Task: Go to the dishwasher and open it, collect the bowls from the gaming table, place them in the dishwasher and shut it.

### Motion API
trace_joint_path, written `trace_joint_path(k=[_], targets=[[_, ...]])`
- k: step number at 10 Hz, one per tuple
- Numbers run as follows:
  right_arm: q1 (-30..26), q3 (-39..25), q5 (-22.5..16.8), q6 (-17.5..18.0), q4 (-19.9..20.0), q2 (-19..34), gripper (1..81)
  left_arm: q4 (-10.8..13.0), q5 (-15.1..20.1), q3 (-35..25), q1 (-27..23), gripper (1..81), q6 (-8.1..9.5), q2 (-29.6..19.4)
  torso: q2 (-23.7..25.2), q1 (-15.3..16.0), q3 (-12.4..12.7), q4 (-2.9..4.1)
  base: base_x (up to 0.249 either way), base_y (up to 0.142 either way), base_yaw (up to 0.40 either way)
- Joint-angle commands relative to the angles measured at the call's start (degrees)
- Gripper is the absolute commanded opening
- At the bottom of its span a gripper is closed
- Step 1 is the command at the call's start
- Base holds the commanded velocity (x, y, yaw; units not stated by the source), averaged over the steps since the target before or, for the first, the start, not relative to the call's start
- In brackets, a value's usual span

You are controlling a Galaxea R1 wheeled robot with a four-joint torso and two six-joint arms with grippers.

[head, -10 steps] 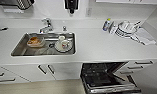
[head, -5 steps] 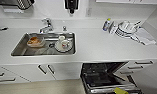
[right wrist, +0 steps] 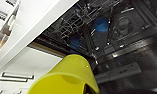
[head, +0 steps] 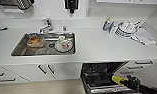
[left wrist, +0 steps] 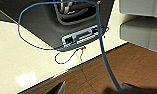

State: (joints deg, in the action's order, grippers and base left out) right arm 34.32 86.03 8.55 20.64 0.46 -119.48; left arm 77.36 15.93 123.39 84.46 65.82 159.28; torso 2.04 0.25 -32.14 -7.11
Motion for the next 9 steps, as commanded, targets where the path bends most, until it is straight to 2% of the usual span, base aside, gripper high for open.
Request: trace_joint_path(k=[1, 4, 5, 7, 9], targets=[[-7.1, 5.51, -4.41, 4.93, 0.06, -2.44, 1.0, 0.07, 2.17, 5.36, 3.48, 81.1, -0.16, 4.82, 0.0, 0.0, 0.0, 0.0, 0.0, 0.0, 0.0], [-9.47, 8.27, -6.34, 5.03, 0.06, -4.39, 1.0, 0.43, 2.17, 6.59, 3.92, 81.1, -0.16, 5.43, 0.0, 0.0, 0.0, 0.0, 0.0, 0.0, 0.0], [-10.18, 8.09, -6.88, 5.03, 0.15, -4.13, 81.1, 0.42, 2.17, 7.21, 3.92, 81.1, -0.16, 5.88, 0.0, 0.0, 0.0, 0.0, 0.0, 0.0, 0.0], [-10.44, 7.12, -9.16, 5.38, 0.24, -2.55, 81.1, 0.25, 2.17, 8.09, 3.92, 81.1, -0.16, 6.67, 0.0, 0.0, 0.0, 0.0, 0.0, 0.0, 0.0], [-9.83, 3.52, -11.18, 6.7, 0.24, 2.73, 81.1, -0.19, 2.26, 9.58, 3.92, 81.1, 0.01, 7.63, 0.0, 0.02, 0.0, 0.0, 0.0, 0.0, 0.0]])
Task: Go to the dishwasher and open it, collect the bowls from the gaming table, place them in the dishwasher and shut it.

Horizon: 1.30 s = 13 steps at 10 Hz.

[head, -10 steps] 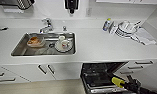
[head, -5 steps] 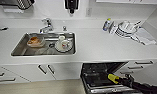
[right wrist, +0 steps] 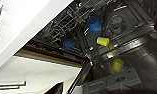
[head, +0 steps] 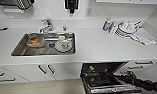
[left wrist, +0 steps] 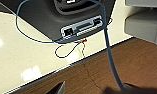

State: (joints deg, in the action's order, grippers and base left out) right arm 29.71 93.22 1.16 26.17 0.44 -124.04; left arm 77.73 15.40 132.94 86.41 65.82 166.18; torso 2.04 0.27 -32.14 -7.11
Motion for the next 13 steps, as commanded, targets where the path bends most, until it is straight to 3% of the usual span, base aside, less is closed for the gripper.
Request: trace_joint_path(k=[1, 2, 4, 5, 6, 9, 13], targets=[[-4.44, -5.16, -10.0, 1.07, -0.17, 10.7, 81.1, -0.55, 2.8, 0.57, 1.71, 81.1, 0.01, 0.99, 0.0, 0.0, 0.0, 0.0, 0.0, 0.0, 0.0], [-2.16, -5.94, -15.0, 0.73, -0.52, 13.93, 81.1, -0.55, 2.71, 0.83, 1.44, 81.1, 0.01, 1.09, 0.0, 0.0, 0.0, 0.0, 0.0, 0.0, 0.0], [5.23, -7.63, -18.38, 0.28, -0.97, 17.39, 81.1, -0.56, 2.71, 0.83, 0.83, 81.1, 0.01, 1.17, 0.0, 0.0, 0.0, 0.0, 0.0, 0.0, 0.0], [9.95, -7.63, -18.65, -0.5, -2.7, 18.01, 81.1, -0.47, 2.71, 0.83, 0.56, 81.1, 0.01, 1.09, 0.0, 0.0, 0.0, 0.0, 0.0, 0.0, 0.0], [15.14, -7.1, -18.39, -0.77, -4.47, 17.92, 81.1, -0.65, 2.71, 0.83, 0.13, 81.1, 0.1, 0.73, 5.73, 3.69, 0.0, 0.0, 0.0, 0.0, 0.0], [27.98, -3.67, -17.33, -0.95, -8.26, 15.37, 81.1, -1.35, 2.71, 0.83, -1.1, 81.1, 0.28, -0.23, 7.65, 4.85, 0.0, 0.0, 0.0, 0.0, 0.0], [42.14, 2.92, -3.8, -2.18, -11.07, 10.36, 81.1, -1.53, 2.62, 0.92, -1.63, 81.1, 0.28, -0.58, 15.96, 9.97, 0.02, 0.0, 0.0, 0.0, 0.0]])
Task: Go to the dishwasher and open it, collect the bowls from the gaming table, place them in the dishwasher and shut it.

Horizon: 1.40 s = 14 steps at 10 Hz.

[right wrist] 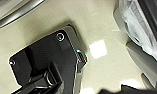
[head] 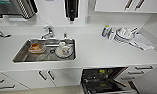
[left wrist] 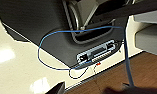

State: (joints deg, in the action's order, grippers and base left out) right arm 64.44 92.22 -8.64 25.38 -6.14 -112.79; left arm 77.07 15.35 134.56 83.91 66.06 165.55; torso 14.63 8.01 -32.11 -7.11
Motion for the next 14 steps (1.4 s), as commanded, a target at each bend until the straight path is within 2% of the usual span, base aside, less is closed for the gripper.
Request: trace_joint_path(k=[1, 4, 5, 7, 8, 10, 12, 14], targets=[[9.78, 4.53, 7.83, -1.39, -6.49, -2.54, 81.1, -0.87, 2.67, -0.7, 0.7, 81.1, 0.03, -0.13, 5.51, 3.56, 0.0, 0.0, 0.0, 0.0, 0.0], [15.32, 6.38, 12.69, -1.39, -8.1, -5.45, 81.1, -0.87, 2.67, -0.18, 0.34, 81.1, 0.03, -0.39, 11.81, 7.45, 0.02, 0.0, 0.0, 0.0, 0.0], [16.12, 6.73, 12.86, -0.86, -7.92, -6.33, 81.1, -0.87, 2.67, -0.17, 0.25, 81.1, 0.03, -0.39, 13.99, 8.8, 0.02, 0.0, 0.0, 0.0, 0.0], [17.53, 7.69, 16.89, -0.42, -7.57, -8.44, 81.1, -0.87, 2.67, -0.17, 0.16, 81.1, 0.03, -0.21, 18.15, 11.38, 0.06, 0.0, 0.0, 0.0, 0.0], [17.44, 8.05, 17.26, -0.33, -7.39, -9.59, 81.1, -0.87, 2.67, -0.17, 0.16, 81.1, 0.03, -0.04, 20.23, 12.65, 0.06, 0.0, 0.0, 0.0, 0.0], [17.7, 8.66, 17.26, 3.59, -6.78, -11.77, 81.1, -0.96, 2.67, 0.44, 0.16, 81.1, 0.03, 0.05, 24.44, 15.29, 0.11, 0.0, 0.0, 0.0, 0.0], [16.74, 10.77, 17.52, 10.81, -6.6, -14.07, 81.1, -0.96, 2.67, 1.58, 0.16, 81.1, 0.03, 0.67, 28.73, 17.96, 0.13, 0.0, 0.0, 0.0, 0.0], [15.33, 11.38, 17.96, 13.71, -6.34, -15.03, 81.1, -0.96, 2.67, 1.67, 0.34, 81.1, 0.03, 0.67, 32.9, 20.58, 0.15, 0.0, 0.0, 0.0, 0.0]])
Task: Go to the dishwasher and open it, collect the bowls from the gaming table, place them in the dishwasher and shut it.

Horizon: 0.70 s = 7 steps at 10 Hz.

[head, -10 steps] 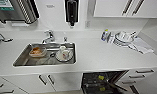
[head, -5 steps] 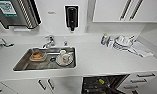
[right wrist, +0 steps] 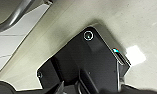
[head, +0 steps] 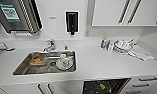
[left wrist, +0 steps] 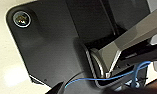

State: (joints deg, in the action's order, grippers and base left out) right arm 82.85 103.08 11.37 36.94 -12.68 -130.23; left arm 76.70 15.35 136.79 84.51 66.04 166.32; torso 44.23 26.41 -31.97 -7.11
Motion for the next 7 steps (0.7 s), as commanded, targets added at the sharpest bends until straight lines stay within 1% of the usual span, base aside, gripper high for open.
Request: trace_joint_path(k=[1, 2, 3, 5, 6, 7], targets=[[-4.13, 2.09, -1.97, 3.66, 0.02, 1.45, 81.1, -0.59, 2.67, -0.56, -0.26, 81.1, 0.06, -0.19, 5.51, 3.56, 0.0, 0.0, 0.0, 0.0, 0.0], [-5.62, 3.96, -1.97, 4.55, 0.11, 0.38, 81.1, -0.59, 2.67, -0.56, -0.26, 81.1, 0.06, -0.1, 7.54, 4.83, 0.0, 0.0, 0.0, 0.0, 0.0], [-7.29, 5.26, -1.97, 6.72, 0.03, -0.14, 81.1, -0.59, 2.67, -0.56, -0.26, 81.1, 0.06, -0.1, 9.68, 6.16, 0.02, 0.0, 0.0, 0.0, 0.0], [-10.37, 5.36, -2.06, 7.71, 0.28, -0.23, 81.1, -0.67, 2.67, -0.56, -0.17, 81.1, 0.06, -0.45, 13.86, 8.76, 0.02, 0.0, 0.0, 0.0, 0.0], [-11.68, 5.62, -1.97, 8.84, 0.37, -0.15, 81.1, -0.68, 2.67, -0.56, -0.17, 81.1, 0.06, -0.54, 15.93, 10.05, 0.02, 0.0, 0.0, 0.0, 0.0], [-13.0, 5.8, -1.88, 10.87, 0.29, 0.12, 81.1, -0.77, 2.67, -0.56, -0.17, 81.1, 0.06, -0.54, 12.28, 7.67, 0.05, 0.0, 0.0, 0.0, 0.0]])
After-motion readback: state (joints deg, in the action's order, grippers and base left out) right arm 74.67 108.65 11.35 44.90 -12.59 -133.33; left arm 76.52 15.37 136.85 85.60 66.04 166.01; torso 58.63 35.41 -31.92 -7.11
